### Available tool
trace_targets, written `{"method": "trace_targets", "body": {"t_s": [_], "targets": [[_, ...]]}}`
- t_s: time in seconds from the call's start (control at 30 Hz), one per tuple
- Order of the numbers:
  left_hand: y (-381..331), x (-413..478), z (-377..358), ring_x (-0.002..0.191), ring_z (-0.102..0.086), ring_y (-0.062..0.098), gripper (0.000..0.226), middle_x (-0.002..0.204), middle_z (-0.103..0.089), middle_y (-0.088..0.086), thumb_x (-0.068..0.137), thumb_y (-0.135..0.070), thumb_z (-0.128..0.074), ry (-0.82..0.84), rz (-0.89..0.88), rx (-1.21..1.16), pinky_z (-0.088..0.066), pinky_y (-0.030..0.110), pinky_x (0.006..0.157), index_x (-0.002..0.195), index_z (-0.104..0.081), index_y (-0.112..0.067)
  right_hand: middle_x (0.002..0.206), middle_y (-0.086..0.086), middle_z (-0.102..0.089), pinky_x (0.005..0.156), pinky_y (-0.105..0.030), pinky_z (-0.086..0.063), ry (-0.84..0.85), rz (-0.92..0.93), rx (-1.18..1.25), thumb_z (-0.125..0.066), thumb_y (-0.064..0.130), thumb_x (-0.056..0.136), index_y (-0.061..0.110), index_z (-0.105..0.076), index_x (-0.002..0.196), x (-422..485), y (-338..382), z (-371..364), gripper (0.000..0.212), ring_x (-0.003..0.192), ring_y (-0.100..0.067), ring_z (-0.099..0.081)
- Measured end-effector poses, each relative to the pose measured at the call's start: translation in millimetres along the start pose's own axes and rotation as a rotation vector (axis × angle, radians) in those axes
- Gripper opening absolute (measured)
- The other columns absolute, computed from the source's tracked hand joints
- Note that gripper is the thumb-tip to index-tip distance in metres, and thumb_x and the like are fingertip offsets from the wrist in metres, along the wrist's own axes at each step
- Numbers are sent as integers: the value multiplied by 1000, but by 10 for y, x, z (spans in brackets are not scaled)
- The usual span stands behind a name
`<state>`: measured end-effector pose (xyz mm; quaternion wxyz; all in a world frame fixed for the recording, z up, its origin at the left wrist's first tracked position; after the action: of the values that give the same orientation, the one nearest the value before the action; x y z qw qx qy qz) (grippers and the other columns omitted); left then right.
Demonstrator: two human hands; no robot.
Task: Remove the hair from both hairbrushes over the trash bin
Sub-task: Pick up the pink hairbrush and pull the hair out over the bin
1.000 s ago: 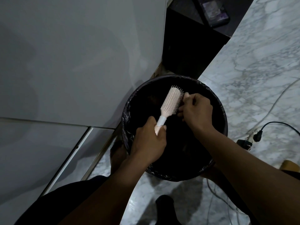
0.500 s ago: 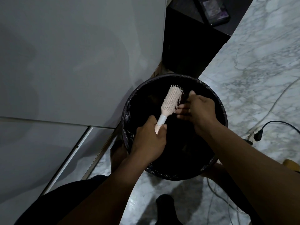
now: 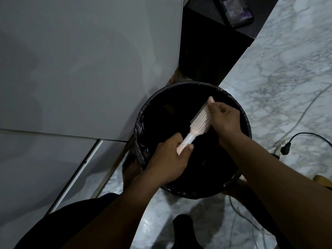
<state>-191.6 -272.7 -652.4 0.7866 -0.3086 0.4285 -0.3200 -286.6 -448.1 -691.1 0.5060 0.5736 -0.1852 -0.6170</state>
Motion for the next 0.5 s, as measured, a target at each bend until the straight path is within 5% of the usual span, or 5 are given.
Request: {"method": "trace_targets", "body": {"t_s": [0.13, 0.23, 0.37, 0.5], "targets": [[28, -1, 55, 49, -48, 7, 31, 62, -54, -5, 95, -41, -60, 1, -1, 64, -35, 21, 45, 82, -48, -16, 47, 6, -47, 47, -18, -38, -105, 22, -170, -51, 51, 98, 18, -52, 53, -1, 10, 145, 56, 40, -4, -46], [4, -42, 47, 53, -51, 11, 30, 64, -54, -4, 94, -41, -60, 12, -6, 97, -37, 26, 49, 83, -49, -15, 57, -3, -47, 65, -32, -34, -181, 143, -385, -44, 44, 101, 18, -38, 55, -46, 74, 188, 54, 59, -23, -47], [32, -167, 61, 55, -52, 15, 32, 66, -54, -2, 95, -41, -59, -33, 71, 41, -41, 30, 51, 82, -47, -15, 75, -6, -57, 65, -34, -32, -279, 316, -568, -36, 44, 103, 11, -51, 76, -269, 223, 218, 45, 73, -28, -51], [100, -321, 165, 60, -57, 23, 31, 67, -55, 0, 95, -41, -57, -151, 187, -43, -46, 37, 56, 79, -49, -16, 73, -5, -59, 65, -35, -41, -26, 379, -675, -55, 43, 95, 17, -49, 76, -461, 284, 95, 33, 74, -30, -60]]}}
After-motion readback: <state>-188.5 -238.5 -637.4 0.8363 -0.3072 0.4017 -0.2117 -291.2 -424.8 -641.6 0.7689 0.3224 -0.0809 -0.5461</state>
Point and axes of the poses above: each hand's wrist, its own x-axis towards the middle knuckle, its own z-axis out of the back of the hand, y = z × x, the point moved 6 cm from there along x, towards the middle knuckle
